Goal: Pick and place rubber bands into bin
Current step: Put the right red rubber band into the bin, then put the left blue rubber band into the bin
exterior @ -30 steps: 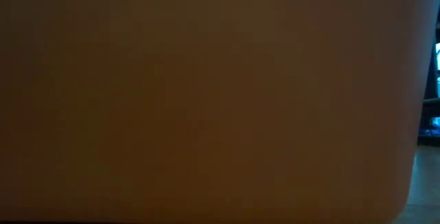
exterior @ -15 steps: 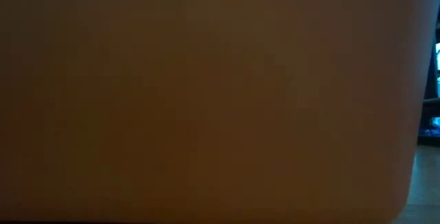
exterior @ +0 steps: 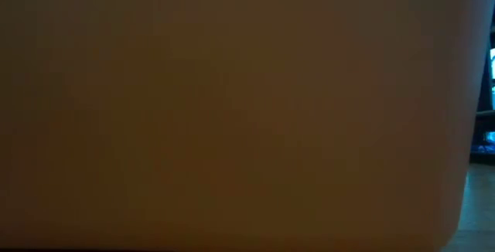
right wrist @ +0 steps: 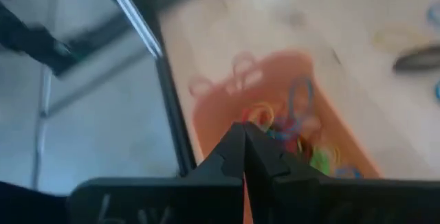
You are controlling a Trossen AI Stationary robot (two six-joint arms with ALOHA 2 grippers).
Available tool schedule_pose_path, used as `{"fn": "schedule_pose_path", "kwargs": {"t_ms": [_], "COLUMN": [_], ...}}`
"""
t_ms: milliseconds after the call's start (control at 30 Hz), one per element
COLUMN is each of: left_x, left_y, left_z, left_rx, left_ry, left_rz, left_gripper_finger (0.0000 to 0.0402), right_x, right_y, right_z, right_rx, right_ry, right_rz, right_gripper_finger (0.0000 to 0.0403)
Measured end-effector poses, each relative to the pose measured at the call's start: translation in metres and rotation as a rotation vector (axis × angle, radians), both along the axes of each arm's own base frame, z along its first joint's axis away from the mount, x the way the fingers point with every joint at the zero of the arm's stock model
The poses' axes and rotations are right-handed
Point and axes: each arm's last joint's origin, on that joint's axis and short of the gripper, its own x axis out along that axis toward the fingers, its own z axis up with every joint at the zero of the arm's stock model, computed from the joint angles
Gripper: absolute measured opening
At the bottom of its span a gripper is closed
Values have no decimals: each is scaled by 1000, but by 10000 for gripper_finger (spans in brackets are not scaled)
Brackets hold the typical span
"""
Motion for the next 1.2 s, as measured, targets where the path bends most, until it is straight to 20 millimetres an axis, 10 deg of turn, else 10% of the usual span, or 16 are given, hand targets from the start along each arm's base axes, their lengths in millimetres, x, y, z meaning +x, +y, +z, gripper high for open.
{"fn": "schedule_pose_path", "kwargs": {"t_ms": [433, 1200], "left_x": [22, 37], "left_y": [-67, -80], "left_z": [11, 20], "left_rx": [46, -1], "left_ry": [21, 28], "left_rz": [-34, 6], "left_gripper_finger": [2, 3], "right_x": [14, 5], "right_y": [13, -1], "right_z": [-51, -30], "right_rx": [-35, -106], "right_ry": [443, 551], "right_rz": [-39, -82], "right_gripper_finger": [5, 145]}}
